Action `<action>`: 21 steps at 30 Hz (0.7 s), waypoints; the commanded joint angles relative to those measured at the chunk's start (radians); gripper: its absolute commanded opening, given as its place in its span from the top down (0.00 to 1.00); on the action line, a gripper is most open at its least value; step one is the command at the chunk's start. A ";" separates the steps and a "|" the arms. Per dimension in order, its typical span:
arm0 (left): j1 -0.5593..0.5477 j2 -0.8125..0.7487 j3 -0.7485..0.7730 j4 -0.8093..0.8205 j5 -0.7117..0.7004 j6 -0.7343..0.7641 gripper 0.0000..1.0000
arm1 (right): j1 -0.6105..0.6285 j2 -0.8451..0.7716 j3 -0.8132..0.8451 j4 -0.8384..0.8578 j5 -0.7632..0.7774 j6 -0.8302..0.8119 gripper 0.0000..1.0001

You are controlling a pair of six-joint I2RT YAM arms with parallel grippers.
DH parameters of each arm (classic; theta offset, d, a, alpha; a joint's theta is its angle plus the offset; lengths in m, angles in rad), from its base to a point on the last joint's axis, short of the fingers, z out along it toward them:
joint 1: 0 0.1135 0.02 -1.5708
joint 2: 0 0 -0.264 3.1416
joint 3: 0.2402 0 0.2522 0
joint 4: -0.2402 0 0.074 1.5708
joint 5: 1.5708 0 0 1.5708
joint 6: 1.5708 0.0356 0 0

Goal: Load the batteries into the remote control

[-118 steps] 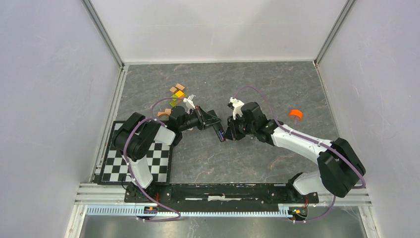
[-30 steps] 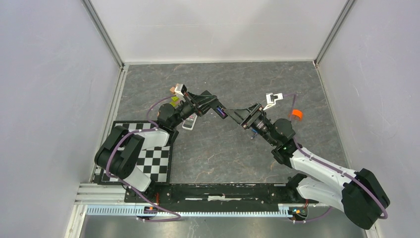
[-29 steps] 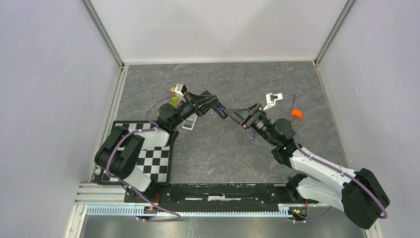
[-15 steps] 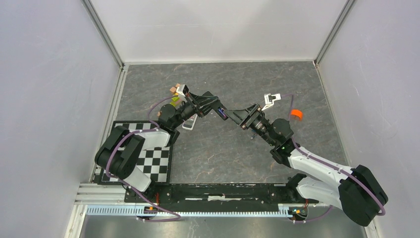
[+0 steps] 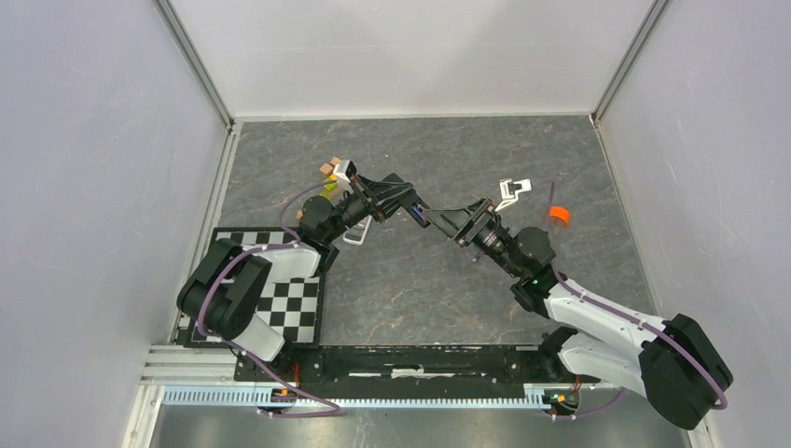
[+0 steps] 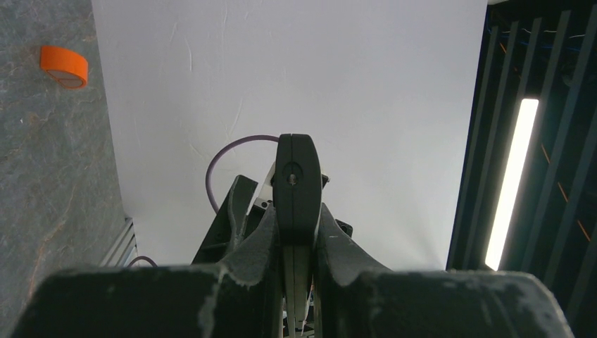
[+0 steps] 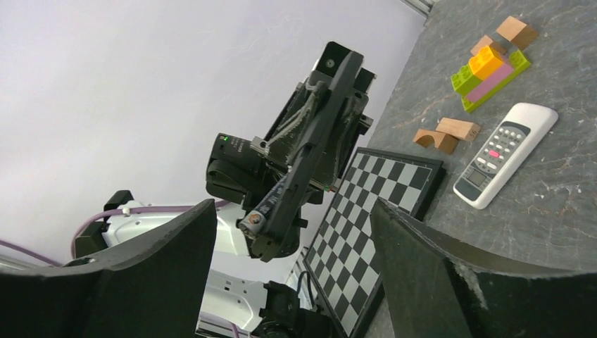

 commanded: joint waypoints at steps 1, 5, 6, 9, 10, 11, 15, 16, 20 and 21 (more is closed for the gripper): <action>-0.003 -0.032 0.021 0.021 -0.004 0.046 0.98 | -0.008 -0.032 -0.010 0.077 -0.016 -0.004 0.19; -0.003 -0.030 0.023 0.019 -0.004 0.050 0.98 | -0.014 -0.015 -0.018 0.115 -0.045 0.037 0.26; -0.003 -0.030 0.023 0.019 -0.003 0.051 0.98 | -0.015 -0.007 -0.017 0.123 -0.053 0.043 0.28; -0.003 -0.033 0.020 0.019 -0.004 0.052 0.98 | -0.019 0.015 -0.014 0.138 -0.069 0.062 0.33; -0.003 -0.034 0.019 0.018 -0.002 0.051 0.98 | -0.019 0.022 -0.014 0.143 -0.073 0.067 0.35; -0.003 -0.036 0.018 0.019 -0.001 0.051 0.98 | -0.020 0.030 -0.013 0.144 -0.075 0.074 0.37; -0.004 -0.039 0.013 0.019 0.004 0.057 0.98 | -0.025 0.070 0.016 0.122 -0.101 0.097 0.47; -0.005 -0.040 0.011 0.020 0.010 0.063 0.98 | -0.025 0.083 0.020 0.124 -0.108 0.106 0.48; -0.006 -0.042 -0.003 0.031 0.028 0.081 0.98 | -0.027 0.126 0.024 0.154 -0.129 0.134 0.55; -0.006 -0.043 -0.006 0.034 0.032 0.086 0.98 | -0.027 0.135 0.026 0.159 -0.136 0.138 0.56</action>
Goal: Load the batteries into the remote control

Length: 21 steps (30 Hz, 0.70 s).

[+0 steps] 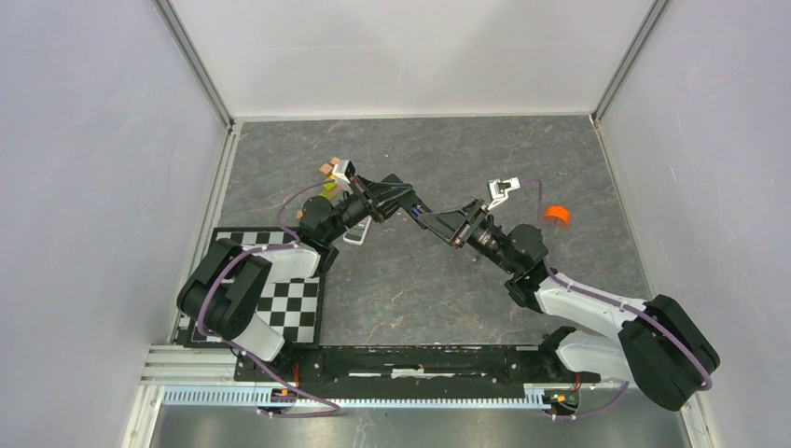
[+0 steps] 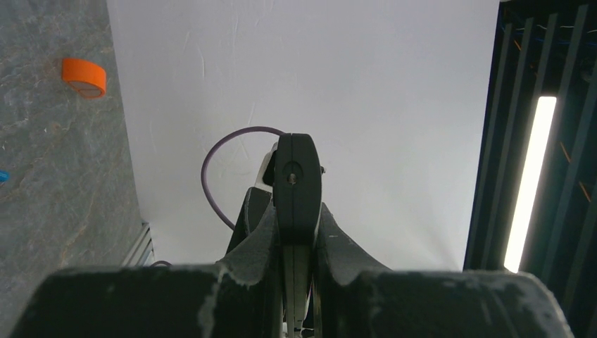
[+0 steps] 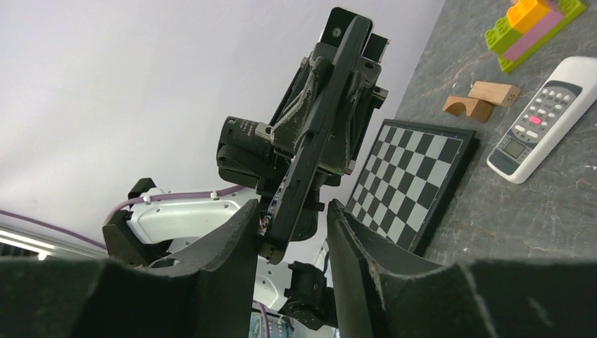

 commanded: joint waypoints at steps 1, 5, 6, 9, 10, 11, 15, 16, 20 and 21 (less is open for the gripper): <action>-0.007 -0.043 -0.006 0.051 0.032 0.053 0.98 | -0.006 0.044 0.037 0.046 -0.042 0.032 0.57; -0.007 -0.053 -0.009 0.046 0.034 0.074 0.98 | -0.006 0.057 0.029 0.059 -0.049 0.037 0.56; -0.007 -0.056 -0.008 0.041 0.034 0.083 0.98 | -0.006 0.054 0.021 0.068 -0.048 0.034 0.51; -0.007 -0.071 -0.004 0.000 0.032 0.114 0.98 | -0.007 0.041 -0.004 0.125 -0.050 0.000 0.30; -0.007 -0.075 -0.004 -0.013 0.030 0.124 0.98 | -0.008 0.040 0.002 0.140 -0.069 -0.027 0.24; -0.005 -0.079 -0.002 -0.024 0.028 0.129 0.98 | -0.009 0.040 0.015 0.135 -0.091 -0.050 0.18; -0.005 -0.075 0.002 -0.035 0.026 0.137 0.98 | -0.013 0.036 0.000 0.188 -0.117 -0.051 0.09; -0.005 -0.072 0.002 -0.033 0.025 0.136 0.98 | -0.015 0.034 -0.006 0.202 -0.119 -0.043 0.09; -0.005 -0.070 0.001 -0.033 0.023 0.136 0.98 | -0.017 0.033 -0.037 0.261 -0.102 -0.010 0.16; -0.005 -0.071 0.000 -0.033 0.024 0.136 0.98 | -0.019 0.035 -0.042 0.280 -0.104 -0.009 0.20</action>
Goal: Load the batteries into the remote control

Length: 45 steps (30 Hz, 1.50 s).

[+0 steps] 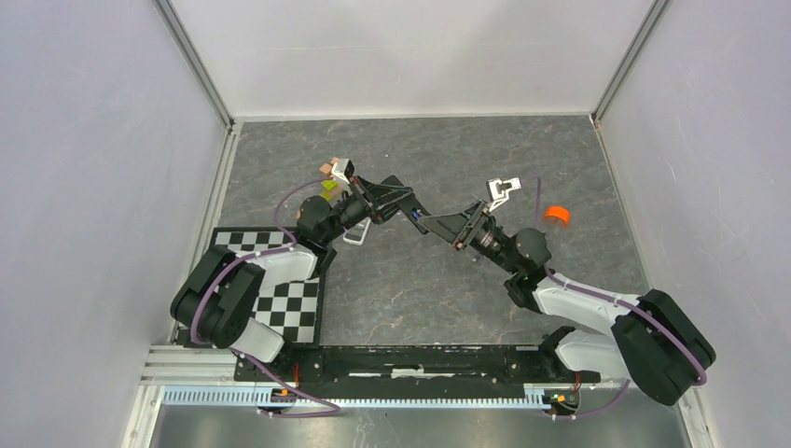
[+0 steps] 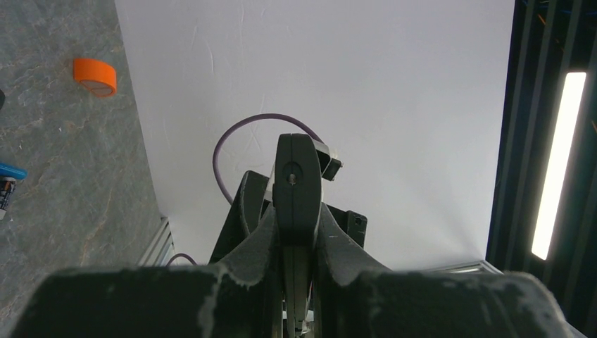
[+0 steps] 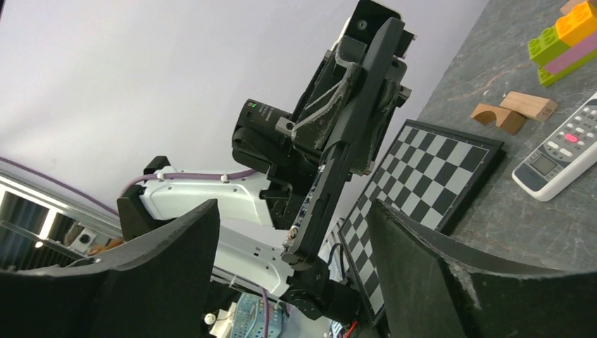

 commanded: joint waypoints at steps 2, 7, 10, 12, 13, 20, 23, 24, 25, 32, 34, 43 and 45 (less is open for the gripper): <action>-0.005 -0.021 0.009 0.020 0.008 0.050 0.98 | -0.008 -0.006 -0.023 0.138 -0.016 0.010 0.28; -0.004 -0.028 -0.001 0.020 0.015 0.059 0.98 | -0.013 0.012 -0.010 0.110 -0.019 0.017 0.42; -0.004 -0.045 -0.020 0.031 0.017 0.056 0.98 | -0.017 0.011 -0.030 0.123 0.000 0.027 0.46; -0.003 -0.060 -0.025 0.020 0.018 0.070 0.98 | -0.024 0.009 -0.030 0.084 -0.003 0.019 0.50; -0.005 -0.066 -0.024 0.009 0.021 0.081 0.98 | -0.025 0.008 -0.027 0.049 -0.002 0.011 0.52; -0.004 -0.103 -0.004 -0.046 0.033 0.139 0.98 | -0.026 -0.017 0.029 -0.210 0.025 -0.115 0.71; -0.004 -0.109 0.005 -0.044 0.039 0.153 0.98 | -0.026 -0.036 0.062 -0.350 0.057 -0.194 0.74; -0.004 -0.112 0.011 -0.044 0.042 0.159 0.98 | -0.027 -0.039 0.072 -0.383 0.065 -0.217 0.74; -0.004 -0.113 0.015 -0.044 0.045 0.163 0.98 | -0.026 -0.043 0.083 -0.411 0.069 -0.243 0.75; -0.004 -0.121 0.052 -0.023 0.079 0.200 0.98 | -0.024 -0.043 0.126 -0.593 0.128 -0.378 0.75; -0.004 -0.127 0.059 -0.022 0.092 0.224 0.98 | -0.024 -0.044 0.130 -0.626 0.145 -0.407 0.72; -0.004 -0.237 0.067 -0.340 0.072 0.524 0.98 | -0.027 -0.149 0.155 -0.610 0.098 -0.485 0.27; -0.005 -0.259 0.076 -0.419 0.066 0.606 0.98 | -0.029 -0.189 0.139 -0.528 0.054 -0.494 0.19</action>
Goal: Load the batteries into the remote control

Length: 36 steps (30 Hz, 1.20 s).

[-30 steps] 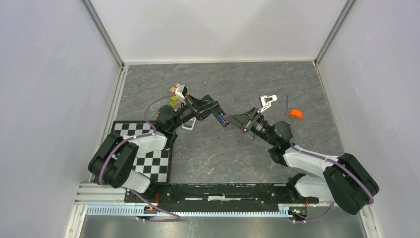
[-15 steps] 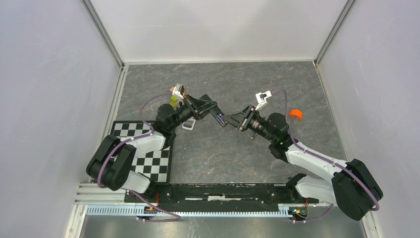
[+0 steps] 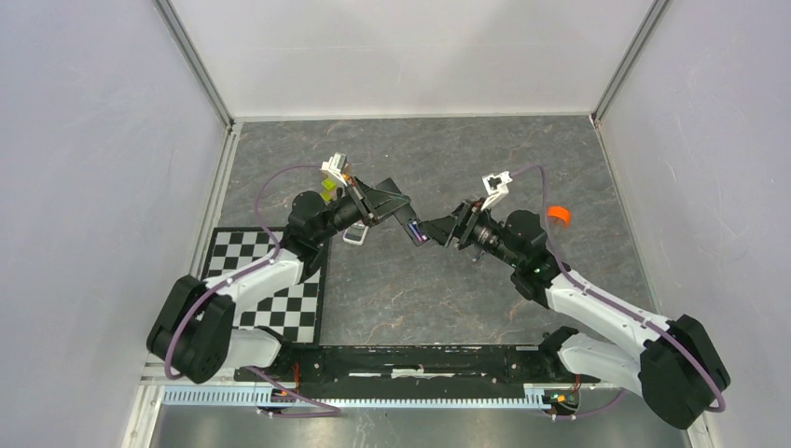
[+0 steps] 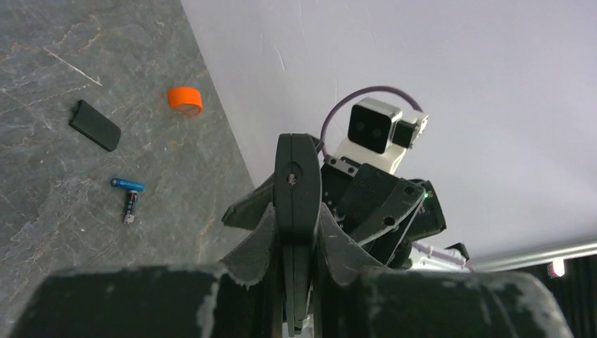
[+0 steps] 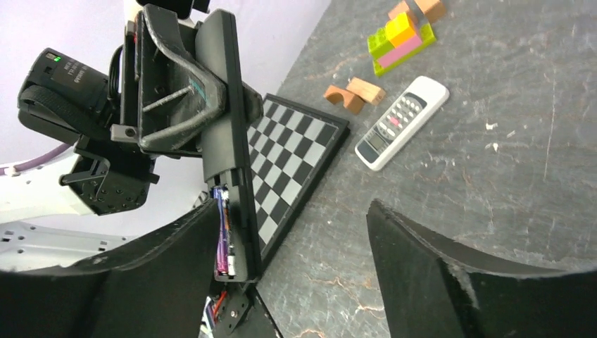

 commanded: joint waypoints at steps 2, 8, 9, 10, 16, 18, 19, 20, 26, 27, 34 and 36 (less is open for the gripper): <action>-0.010 -0.105 0.064 -0.172 0.025 0.260 0.98 | -0.010 -0.111 -0.024 0.176 -0.057 -0.085 0.13; -0.010 -0.135 0.068 -0.223 0.014 0.313 0.98 | 0.053 -0.137 0.061 -0.017 0.008 -0.371 0.02; -0.010 -0.134 0.071 -0.229 0.011 0.317 0.98 | 0.091 -0.130 0.091 -0.076 0.054 -0.440 0.02; -0.010 -0.133 0.074 -0.231 0.007 0.317 0.98 | 0.122 -0.119 0.115 -0.128 0.100 -0.498 0.02; -0.011 -0.132 0.083 -0.256 -0.027 0.298 0.98 | 0.279 -0.027 0.246 -0.350 0.384 -0.666 0.02; -0.010 -0.131 0.085 -0.263 -0.034 0.292 0.98 | 0.330 0.021 0.293 -0.401 0.456 -0.698 0.02; -0.010 -0.133 0.086 -0.270 -0.039 0.289 0.98 | 0.351 0.050 0.321 -0.423 0.488 -0.715 0.02; -0.010 -0.132 0.087 -0.275 -0.042 0.286 0.98 | 0.372 0.078 0.340 -0.442 0.520 -0.726 0.02; -0.010 -0.131 0.087 -0.290 -0.040 0.264 0.95 | 0.408 0.154 0.387 -0.447 0.613 -0.725 0.19; -0.009 -0.131 0.087 -0.291 -0.036 0.261 0.95 | 0.408 0.160 0.391 -0.448 0.621 -0.722 0.22; -0.007 -0.132 0.086 -0.297 -0.018 0.240 0.84 | 0.408 0.165 0.385 -0.432 0.610 -0.733 0.56; -0.003 -0.134 0.080 -0.298 -0.012 0.229 0.75 | 0.407 0.151 0.362 -0.404 0.598 -0.755 0.63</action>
